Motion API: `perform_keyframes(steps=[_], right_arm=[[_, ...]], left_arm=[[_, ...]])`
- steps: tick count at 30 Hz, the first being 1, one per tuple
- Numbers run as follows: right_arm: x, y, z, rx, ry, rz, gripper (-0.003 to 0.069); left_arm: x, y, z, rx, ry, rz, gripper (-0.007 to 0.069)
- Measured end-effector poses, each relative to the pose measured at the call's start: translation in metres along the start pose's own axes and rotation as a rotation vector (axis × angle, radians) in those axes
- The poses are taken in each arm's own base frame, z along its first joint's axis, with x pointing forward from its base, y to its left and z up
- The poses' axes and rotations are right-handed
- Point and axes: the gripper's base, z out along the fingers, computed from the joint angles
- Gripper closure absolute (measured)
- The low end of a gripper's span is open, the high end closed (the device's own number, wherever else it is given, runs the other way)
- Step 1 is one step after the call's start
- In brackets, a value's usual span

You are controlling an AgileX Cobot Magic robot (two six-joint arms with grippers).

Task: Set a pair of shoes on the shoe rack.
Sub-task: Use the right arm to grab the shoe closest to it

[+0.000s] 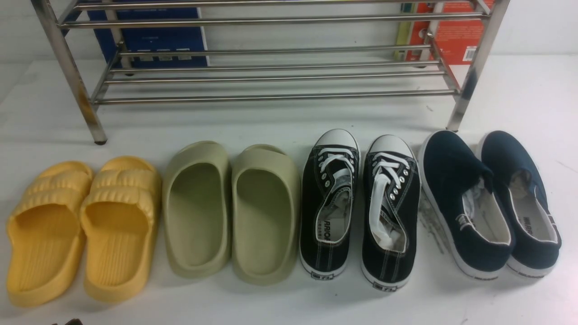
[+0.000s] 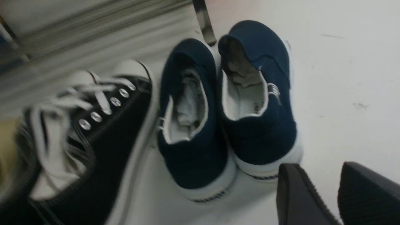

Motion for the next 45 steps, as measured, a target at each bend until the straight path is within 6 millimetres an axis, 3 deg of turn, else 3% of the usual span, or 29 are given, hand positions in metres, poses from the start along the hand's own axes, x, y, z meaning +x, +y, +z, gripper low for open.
perform_keyframes(steps=[5, 11, 15, 18, 19, 21, 24, 29, 37, 41, 45], right_arm=[[-0.014, 0.006, -0.001, -0.086, -0.140, 0.262, 0.0420], [-0.023, 0.015, -0.005, -0.103, -0.099, 0.283, 0.0452], [-0.067, 0.052, -0.006, -0.040, 0.223, -0.002, 0.0525], [-0.097, 0.073, 0.011, 0.002, 0.502, -0.190, 0.0547], [-0.099, 0.074, 0.013, 0.004, 0.520, -0.203, 0.0548], [-0.116, 0.082, 0.038, 0.037, 0.686, -0.269, 0.0552], [-0.127, 0.086, 0.071, 0.065, 0.800, -0.285, 0.0553], [-0.121, 0.102, 0.123, 0.050, 0.901, -0.334, 0.0553], [-0.111, 0.111, 0.161, 0.168, 0.925, -0.488, 0.0515], [-0.104, 0.100, 0.179, 0.247, 0.955, -0.558, 0.0407], [-0.098, 0.079, 0.200, 0.324, 0.972, -0.505, 0.0267]], left_arm=[[0.000, 0.000, 0.000, 0.000, 0.000, 0.000, 0.0386], [0.000, 0.000, 0.000, 0.000, 0.000, 0.000, 0.0386], [0.000, 0.000, 0.000, 0.000, 0.000, 0.001, 0.0386], [0.000, 0.000, 0.000, 0.000, 0.000, 0.001, 0.0386], [0.000, 0.000, 0.000, 0.000, 0.000, 0.001, 0.0386], [0.000, 0.000, 0.000, 0.000, 0.000, 0.001, 0.0386], [0.000, 0.000, 0.000, 0.000, 0.000, 0.001, 0.0386], [0.000, 0.000, 0.000, -0.001, 0.000, 0.002, 0.0386], [0.000, 0.000, 0.000, -0.001, 0.000, 0.003, 0.0386], [0.000, 0.000, 0.000, -0.001, 0.000, 0.003, 0.0386], [0.000, 0.000, 0.000, -0.001, 0.000, 0.003, 0.0386]])
